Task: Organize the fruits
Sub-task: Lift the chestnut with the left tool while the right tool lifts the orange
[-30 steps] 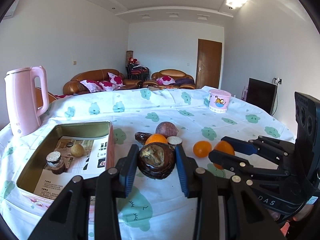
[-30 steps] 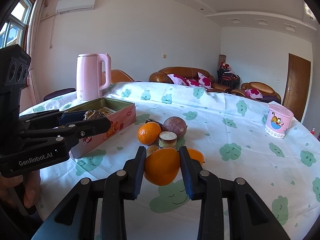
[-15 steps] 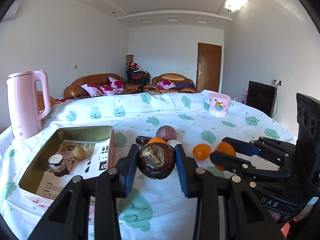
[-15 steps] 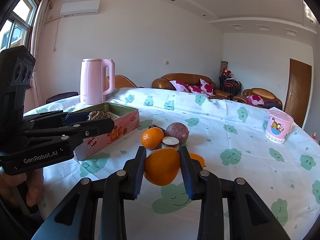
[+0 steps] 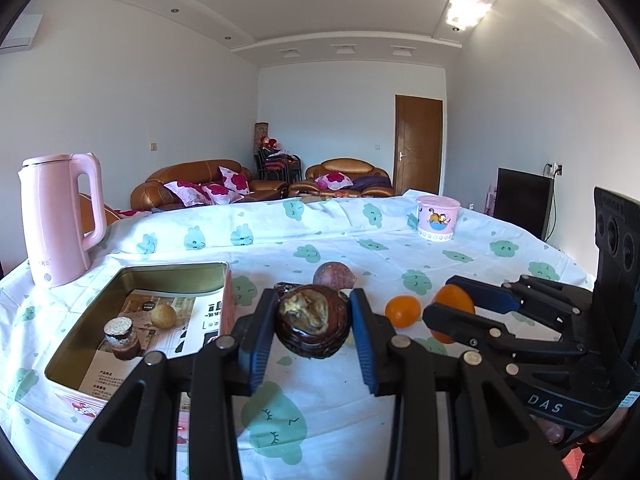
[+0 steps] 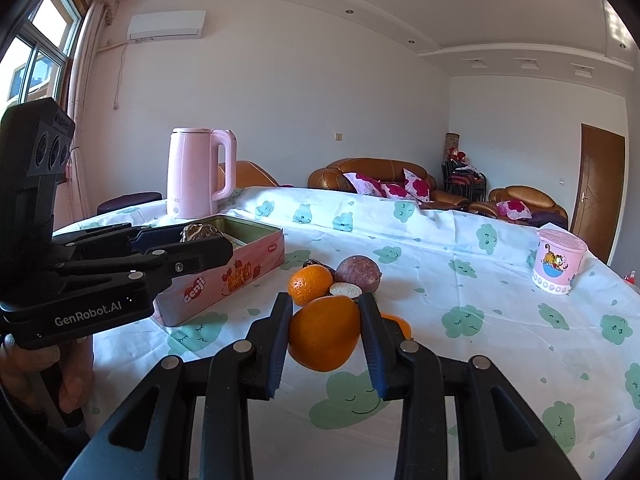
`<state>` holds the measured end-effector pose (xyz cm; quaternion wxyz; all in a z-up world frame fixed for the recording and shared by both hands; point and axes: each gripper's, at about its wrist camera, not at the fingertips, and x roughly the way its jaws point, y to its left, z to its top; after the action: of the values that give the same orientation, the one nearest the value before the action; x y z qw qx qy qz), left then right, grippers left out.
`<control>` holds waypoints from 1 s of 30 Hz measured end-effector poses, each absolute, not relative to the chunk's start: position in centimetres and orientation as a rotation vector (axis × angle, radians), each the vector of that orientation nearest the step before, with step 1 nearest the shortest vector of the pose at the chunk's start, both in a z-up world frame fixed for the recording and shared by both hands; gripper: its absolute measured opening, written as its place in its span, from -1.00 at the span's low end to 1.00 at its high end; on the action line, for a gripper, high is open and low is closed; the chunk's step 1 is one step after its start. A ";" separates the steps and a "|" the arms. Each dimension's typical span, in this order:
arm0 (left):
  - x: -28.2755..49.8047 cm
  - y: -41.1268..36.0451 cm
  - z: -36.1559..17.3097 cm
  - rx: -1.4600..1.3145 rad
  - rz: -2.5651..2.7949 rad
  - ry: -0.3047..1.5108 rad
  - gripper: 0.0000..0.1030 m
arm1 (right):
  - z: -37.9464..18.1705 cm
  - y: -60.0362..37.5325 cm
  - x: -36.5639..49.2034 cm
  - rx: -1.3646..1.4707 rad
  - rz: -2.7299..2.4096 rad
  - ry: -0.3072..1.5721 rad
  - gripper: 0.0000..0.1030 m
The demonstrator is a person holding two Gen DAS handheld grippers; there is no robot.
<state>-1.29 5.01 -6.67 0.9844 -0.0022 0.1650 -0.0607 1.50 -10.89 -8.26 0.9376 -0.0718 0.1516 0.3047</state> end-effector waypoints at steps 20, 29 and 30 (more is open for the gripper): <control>-1.6 4.8 -6.4 0.015 -0.116 0.311 -0.25 | -7.8 -12.0 2.0 -0.069 0.663 0.322 -0.31; -1.8 6.0 -5.2 0.003 -0.112 0.309 -0.26 | -4.6 -11.2 1.8 -0.083 0.694 0.303 -0.31; -1.8 6.2 -5.0 0.003 -0.103 0.311 -0.25 | -4.0 -10.8 1.8 -0.089 0.703 0.297 -0.31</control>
<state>-1.79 6.20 -5.02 0.9866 0.0015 0.1549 -0.0515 1.82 -10.84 -4.00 0.9271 -0.0432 0.1450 0.3429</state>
